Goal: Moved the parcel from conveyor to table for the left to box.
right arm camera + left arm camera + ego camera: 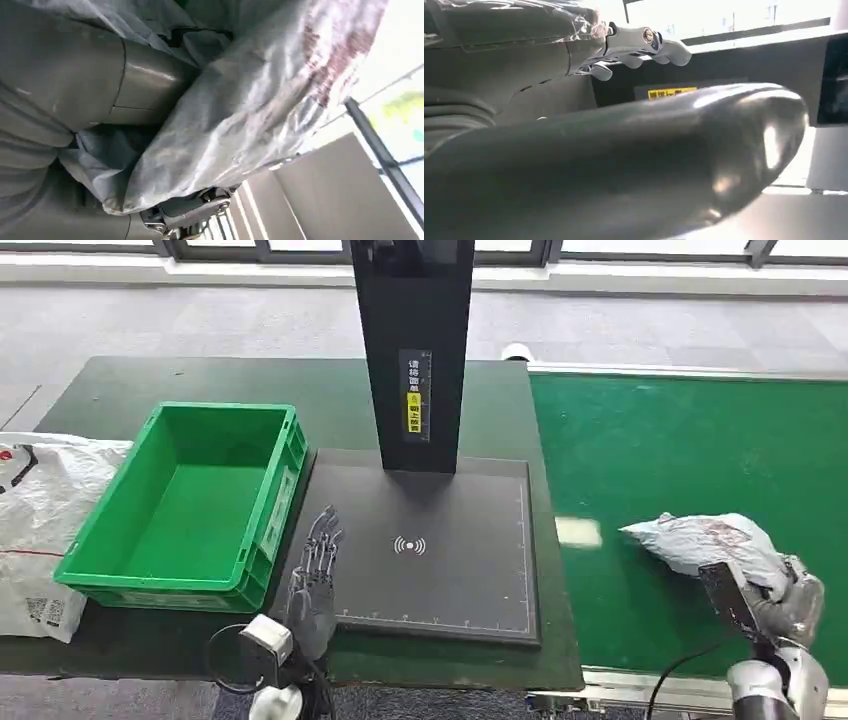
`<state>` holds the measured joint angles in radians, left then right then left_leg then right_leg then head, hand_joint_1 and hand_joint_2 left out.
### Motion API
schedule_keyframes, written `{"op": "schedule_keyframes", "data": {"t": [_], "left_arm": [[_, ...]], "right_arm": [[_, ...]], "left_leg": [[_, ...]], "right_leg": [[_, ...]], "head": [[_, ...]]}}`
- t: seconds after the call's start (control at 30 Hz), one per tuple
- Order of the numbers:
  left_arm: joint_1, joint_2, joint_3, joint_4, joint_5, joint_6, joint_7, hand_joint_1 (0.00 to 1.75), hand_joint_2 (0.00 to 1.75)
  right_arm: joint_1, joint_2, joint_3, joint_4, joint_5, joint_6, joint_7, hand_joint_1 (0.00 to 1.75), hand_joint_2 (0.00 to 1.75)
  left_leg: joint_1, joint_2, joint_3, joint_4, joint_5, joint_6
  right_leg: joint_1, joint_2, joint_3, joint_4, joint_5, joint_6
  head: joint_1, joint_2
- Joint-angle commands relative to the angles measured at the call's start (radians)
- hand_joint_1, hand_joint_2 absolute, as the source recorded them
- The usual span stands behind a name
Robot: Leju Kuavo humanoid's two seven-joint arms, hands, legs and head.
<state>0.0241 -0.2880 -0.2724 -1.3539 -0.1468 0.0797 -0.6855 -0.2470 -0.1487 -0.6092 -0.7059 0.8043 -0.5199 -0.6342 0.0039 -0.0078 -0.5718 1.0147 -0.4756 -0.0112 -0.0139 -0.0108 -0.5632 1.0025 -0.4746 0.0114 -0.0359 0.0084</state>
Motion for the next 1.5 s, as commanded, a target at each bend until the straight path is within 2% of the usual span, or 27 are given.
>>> {"op": "schedule_keyframes", "data": {"t": [0.03, 0.07, 0.13, 0.17, 0.3, 0.33, 0.47, 0.6, 0.97, 1.03, 1.17, 1.33, 1.5], "left_arm": [[-0.024, -0.019, 0.095, 0.019, 0.050, 0.068, -0.013, 0.00, 0.00], [-0.030, -0.016, 0.086, 0.023, 0.043, 0.075, -0.013, 0.00, 0.00], [-0.036, -0.024, 0.073, 0.023, -0.001, 0.141, -0.013, 0.00, 0.00], [-0.045, -0.021, 0.064, 0.032, -0.007, 0.146, -0.012, 0.00, 0.00], [-0.103, -0.011, 0.038, 0.103, 0.045, 0.112, -0.013, 0.00, 0.00], [-0.108, -0.010, 0.036, 0.107, 0.052, 0.113, -0.013, 0.00, 0.00], [-0.118, -0.010, 0.030, 0.124, 0.055, 0.115, -0.013, 0.00, 0.00], [-0.137, -0.019, 0.013, 0.153, 0.042, 0.130, -0.013, 0.00, 0.00], [-0.133, -0.018, 0.011, 0.147, 0.042, 0.131, -0.013, 0.00, 0.00], [-0.150, -0.023, 0.014, 0.180, 0.045, 0.142, 0.012, 0.00, 0.00], [-0.189, -0.027, 0.006, 0.232, 0.049, 0.153, -0.009, 0.00, 0.00], [-0.222, -0.023, 0.000, 0.232, 0.090, 0.110, -0.013, 0.00, 0.00], [-0.211, -0.021, -0.005, 0.221, 0.090, 0.111, -0.013, 0.00, 0.00]], "right_arm": [[0.033, 0.155, 0.428, -0.414, -0.202, -0.051, -0.064, 1.75, 1.75], [0.009, 0.166, 0.476, -0.413, -0.176, -0.061, -0.062, 1.75, 1.75], [0.007, 0.191, 0.532, -0.442, -0.148, -0.108, -0.035, 1.75, 1.75], [-0.002, 0.200, 0.565, -0.453, -0.139, -0.104, -0.048, 1.75, 1.75], [-0.092, 0.208, 0.668, -0.416, -0.118, -0.139, 0.010, 1.75, 1.75], [-0.117, 0.207, 0.675, -0.391, -0.125, -0.129, 0.016, 1.75, 1.75], [-0.161, 0.209, 0.689, -0.318, -0.117, -0.143, 0.005, 1.75, 1.75], [-0.253, 0.229, 0.719, -0.131, -0.060, -0.174, 0.028, 1.75, 1.75], [-0.265, 0.231, 0.718, -0.104, -0.065, -0.178, 0.014, 1.75, 1.75], [-0.340, 0.261, 0.738, 0.072, -0.043, -0.178, 0.021, 1.75, 1.75], [-0.398, 0.355, 0.631, 0.235, 0.000, -0.178, -0.048, 1.75, 1.75], [-0.377, 0.430, 0.683, 0.245, -0.065, -0.146, -0.064, 1.75, 1.75], [-0.382, 0.432, 0.693, 0.254, -0.076, -0.152, -0.064, 1.75, 1.75]], "left_leg": [[-0.001, 0.012, 0.002, -0.001, -0.001, -0.001], [0.000, 0.016, 0.001, -0.001, -0.001, -0.001], [0.000, 0.017, -0.001, -0.001, 0.000, -0.002], [0.000, 0.012, -0.004, 0.000, 0.001, -0.002], [0.000, 0.015, -0.001, -0.002, 0.004, -0.004], [0.000, 0.012, -0.002, 0.000, 0.003, -0.003], [0.001, 0.011, -0.001, -0.001, 0.006, -0.004], [0.001, 0.008, -0.001, -0.002, 0.007, -0.003], [0.001, 0.006, -0.001, -0.002, 0.007, -0.004], [0.001, 0.008, -0.001, -0.001, 0.006, -0.003], [0.001, 0.009, -0.002, -0.001, 0.007, -0.004], [0.002, 0.009, -0.002, -0.001, 0.007, -0.005], [0.002, 0.008, -0.001, -0.002, 0.008, -0.005]], "right_leg": [[-0.001, 0.012, -0.004, 0.001, 0.002, -0.002], [0.000, 0.016, -0.005, 0.001, 0.003, -0.002], [0.000, 0.017, -0.009, 0.002, 0.004, -0.002], [0.000, 0.012, -0.009, 0.003, 0.003, -0.001], [0.000, 0.016, -0.009, 0.003, 0.005, -0.003], [0.000, 0.013, -0.010, 0.004, 0.004, -0.002], [0.001, 0.012, -0.008, 0.002, 0.006, -0.004], [0.001, 0.009, -0.006, 0.001, 0.006, -0.003], [0.001, 0.008, -0.006, 0.001, 0.006, -0.004], [0.001, 0.009, -0.008, 0.003, 0.006, -0.004], [0.001, 0.010, -0.008, 0.002, 0.006, -0.004], [0.002, 0.010, -0.009, 0.002, 0.007, -0.006], [0.003, 0.009, -0.008, 0.001, 0.006, -0.006]], "head": [[0.000, 0.000], [0.000, 0.000], [0.000, 0.000], [0.000, 0.000], [0.000, 0.000], [0.000, 0.000], [0.000, 0.000], [0.000, 0.000], [0.000, 0.000], [0.000, 0.000], [0.000, 0.000], [0.000, 0.000], [0.000, 0.000]]}}
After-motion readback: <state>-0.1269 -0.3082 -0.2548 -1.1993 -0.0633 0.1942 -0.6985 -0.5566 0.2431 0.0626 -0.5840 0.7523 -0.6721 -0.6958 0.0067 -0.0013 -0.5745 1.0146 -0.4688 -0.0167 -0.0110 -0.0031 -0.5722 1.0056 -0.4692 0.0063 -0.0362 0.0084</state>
